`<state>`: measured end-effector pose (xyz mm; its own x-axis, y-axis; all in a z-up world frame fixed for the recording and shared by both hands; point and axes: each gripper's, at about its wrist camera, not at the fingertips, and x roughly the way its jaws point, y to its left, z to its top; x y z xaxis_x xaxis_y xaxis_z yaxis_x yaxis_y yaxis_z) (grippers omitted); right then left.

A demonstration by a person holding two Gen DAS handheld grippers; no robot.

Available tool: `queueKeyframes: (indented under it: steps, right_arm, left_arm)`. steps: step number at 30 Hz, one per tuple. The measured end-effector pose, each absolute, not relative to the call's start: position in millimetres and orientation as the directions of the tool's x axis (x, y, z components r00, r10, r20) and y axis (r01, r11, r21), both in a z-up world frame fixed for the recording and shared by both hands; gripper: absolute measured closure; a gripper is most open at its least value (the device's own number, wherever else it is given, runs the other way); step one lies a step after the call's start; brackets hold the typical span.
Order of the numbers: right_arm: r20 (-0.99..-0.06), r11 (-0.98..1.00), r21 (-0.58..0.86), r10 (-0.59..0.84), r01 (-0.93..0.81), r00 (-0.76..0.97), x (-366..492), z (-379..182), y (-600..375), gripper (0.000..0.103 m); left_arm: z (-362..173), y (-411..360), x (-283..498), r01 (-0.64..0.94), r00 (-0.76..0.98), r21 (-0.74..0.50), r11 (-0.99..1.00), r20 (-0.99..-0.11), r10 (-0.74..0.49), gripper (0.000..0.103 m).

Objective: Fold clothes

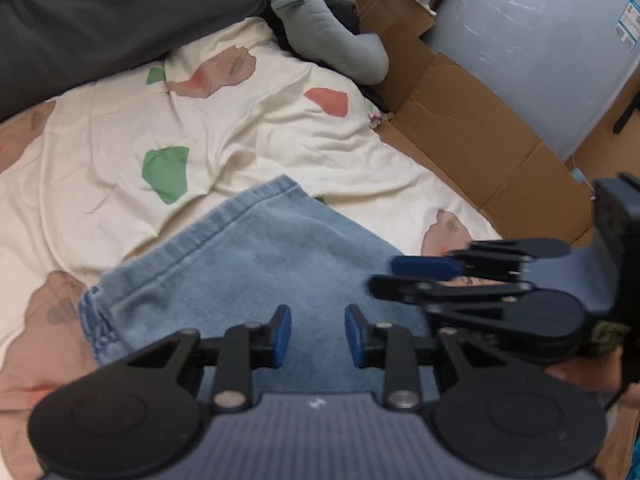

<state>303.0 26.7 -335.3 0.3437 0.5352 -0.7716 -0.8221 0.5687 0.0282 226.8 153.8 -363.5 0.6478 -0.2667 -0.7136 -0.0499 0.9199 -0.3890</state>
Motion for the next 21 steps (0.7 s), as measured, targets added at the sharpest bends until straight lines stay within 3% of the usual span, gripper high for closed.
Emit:
queueKeyframes:
  steps: [3, 7, 15, 21]
  right_arm:
    - [-0.773, 0.53, 0.001, 0.538, -0.848, 0.336, 306, -347, 42, 0.069]
    - [-0.773, 0.53, -0.007, 0.535, -0.848, 0.341, 309, -358, 51, 0.069]
    - [-0.794, 0.557, -0.016, 0.498, -0.831, 0.349, 309, -362, 25, 0.068]
    - [-0.823, 0.547, -0.058, 0.447, -0.835, 0.351, 293, -364, -5, 0.047]
  left_arm:
    - [-373, 154, 231, -0.06, 0.627, -0.362, 0.93, -0.739, -0.247, 0.073]
    - [-384, 160, 230, -0.078, 0.615, -0.347, 0.935, -0.755, -0.229, 0.09]
    - [-384, 158, 210, -0.027, 0.592, -0.274, 0.961, -0.779, -0.205, 0.091]
    - [-382, 165, 192, -0.026, 0.573, -0.276, 0.961, -0.791, -0.212, 0.091]
